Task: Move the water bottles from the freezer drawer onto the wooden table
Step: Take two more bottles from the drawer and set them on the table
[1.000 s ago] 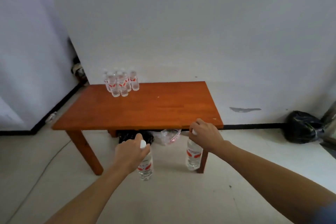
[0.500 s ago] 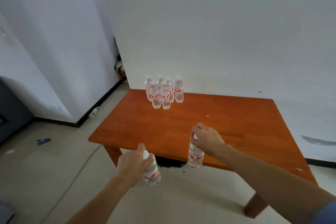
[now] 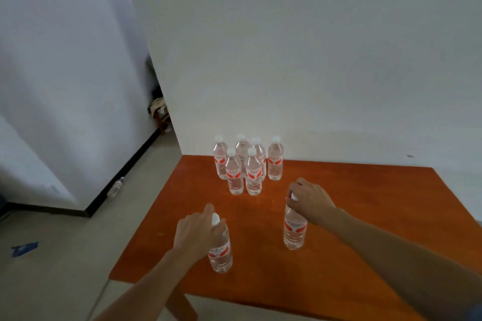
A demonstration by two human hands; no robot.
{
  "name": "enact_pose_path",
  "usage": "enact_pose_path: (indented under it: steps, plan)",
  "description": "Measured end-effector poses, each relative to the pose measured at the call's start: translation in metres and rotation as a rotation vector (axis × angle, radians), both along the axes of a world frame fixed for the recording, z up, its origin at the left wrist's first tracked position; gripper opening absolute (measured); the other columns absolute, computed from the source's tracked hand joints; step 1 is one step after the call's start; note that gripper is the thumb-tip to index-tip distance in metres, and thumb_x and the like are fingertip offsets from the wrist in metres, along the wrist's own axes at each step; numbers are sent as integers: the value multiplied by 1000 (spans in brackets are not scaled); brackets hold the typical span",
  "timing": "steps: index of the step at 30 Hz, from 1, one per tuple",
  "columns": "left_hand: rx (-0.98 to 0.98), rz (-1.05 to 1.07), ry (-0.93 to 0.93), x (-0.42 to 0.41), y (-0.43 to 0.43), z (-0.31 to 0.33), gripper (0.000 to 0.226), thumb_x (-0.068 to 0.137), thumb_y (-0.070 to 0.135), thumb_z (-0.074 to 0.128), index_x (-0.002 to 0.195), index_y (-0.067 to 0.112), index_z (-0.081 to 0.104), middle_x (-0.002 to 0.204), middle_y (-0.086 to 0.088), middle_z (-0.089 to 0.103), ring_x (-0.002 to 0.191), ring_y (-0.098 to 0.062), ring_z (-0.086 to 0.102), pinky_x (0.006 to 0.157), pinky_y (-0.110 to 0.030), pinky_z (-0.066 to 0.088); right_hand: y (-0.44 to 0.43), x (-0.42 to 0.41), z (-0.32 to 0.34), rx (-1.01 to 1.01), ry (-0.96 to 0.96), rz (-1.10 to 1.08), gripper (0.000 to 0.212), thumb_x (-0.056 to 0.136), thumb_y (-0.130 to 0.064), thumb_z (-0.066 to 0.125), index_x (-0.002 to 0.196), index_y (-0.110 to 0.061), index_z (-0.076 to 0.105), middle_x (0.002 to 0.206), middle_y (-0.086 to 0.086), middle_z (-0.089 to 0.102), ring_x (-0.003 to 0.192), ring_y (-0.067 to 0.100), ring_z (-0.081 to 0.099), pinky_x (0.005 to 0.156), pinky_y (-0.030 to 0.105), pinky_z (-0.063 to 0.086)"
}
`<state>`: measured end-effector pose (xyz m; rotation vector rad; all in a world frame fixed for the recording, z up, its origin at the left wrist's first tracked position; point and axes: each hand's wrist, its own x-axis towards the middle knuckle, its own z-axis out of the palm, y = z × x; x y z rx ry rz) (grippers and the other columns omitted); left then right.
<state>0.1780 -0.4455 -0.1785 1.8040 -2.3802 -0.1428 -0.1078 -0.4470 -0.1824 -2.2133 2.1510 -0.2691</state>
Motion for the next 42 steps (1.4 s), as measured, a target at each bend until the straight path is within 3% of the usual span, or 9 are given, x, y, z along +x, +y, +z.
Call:
enact_pose_path:
  steps: [5,7,10,19,23,27,33,38,42]
  plan:
    - [-41,-90,0,8,-100,5,33,96,51,39,110,22,44,84,9,57,69,-7,57,59,-18,41,-66,4,0,14,3,-126,23,97,-39,48,107,-20,56,108,-2,52,80,10,54,71,22,50]
    - [-41,-99,-5,8,-134,5,34,96,51,38,110,21,45,85,9,58,70,-8,57,59,-19,40,-87,2,-1,21,7,-155,23,97,-36,48,109,-19,56,110,-1,51,78,10,51,68,20,43]
    - [-37,-103,-16,3,-182,0,36,96,51,38,113,20,45,92,7,63,71,-8,55,60,-20,40,-125,-4,-4,21,27,-164,24,98,-34,45,112,-19,57,112,0,52,80,12,51,67,20,36]
    - [6,-90,-65,-17,-283,-30,35,95,51,41,109,19,45,87,9,57,71,-8,56,58,-20,39,-226,-17,-39,42,-32,-79,28,100,-34,41,118,-15,52,120,3,52,78,9,50,64,18,38]
    - [27,-94,-63,-22,-308,-42,33,95,47,43,109,17,46,85,8,57,69,-10,55,57,-22,38,-249,-20,-52,36,-46,-79,26,99,-35,42,112,-16,54,115,2,52,75,10,50,61,19,38]
    - [31,-136,-20,-29,-320,-47,31,96,43,45,113,18,45,82,9,57,66,-7,55,51,-18,35,-258,-18,-62,52,-73,-82,28,98,-38,42,113,-19,55,117,0,52,88,9,55,68,19,46]
    - [64,-208,-34,-25,-331,-49,38,96,47,41,126,23,40,86,8,61,68,-6,58,53,-17,42,-242,-5,-50,61,-180,-214,41,97,-31,51,134,-16,44,133,4,50,112,19,55,91,29,47]
    - [-29,-321,-102,-7,-334,-31,45,95,50,42,130,21,41,117,2,59,99,-14,61,74,-23,49,-204,13,-37,41,-150,-427,54,94,-31,57,141,-21,35,132,3,49,110,18,56,89,29,52]
    - [-154,-458,-60,-14,-324,-4,38,96,46,41,123,20,48,115,2,58,94,-12,60,70,-21,49,-154,34,-29,64,-106,-532,45,95,-35,54,137,-23,42,128,-1,49,108,14,53,85,25,50]
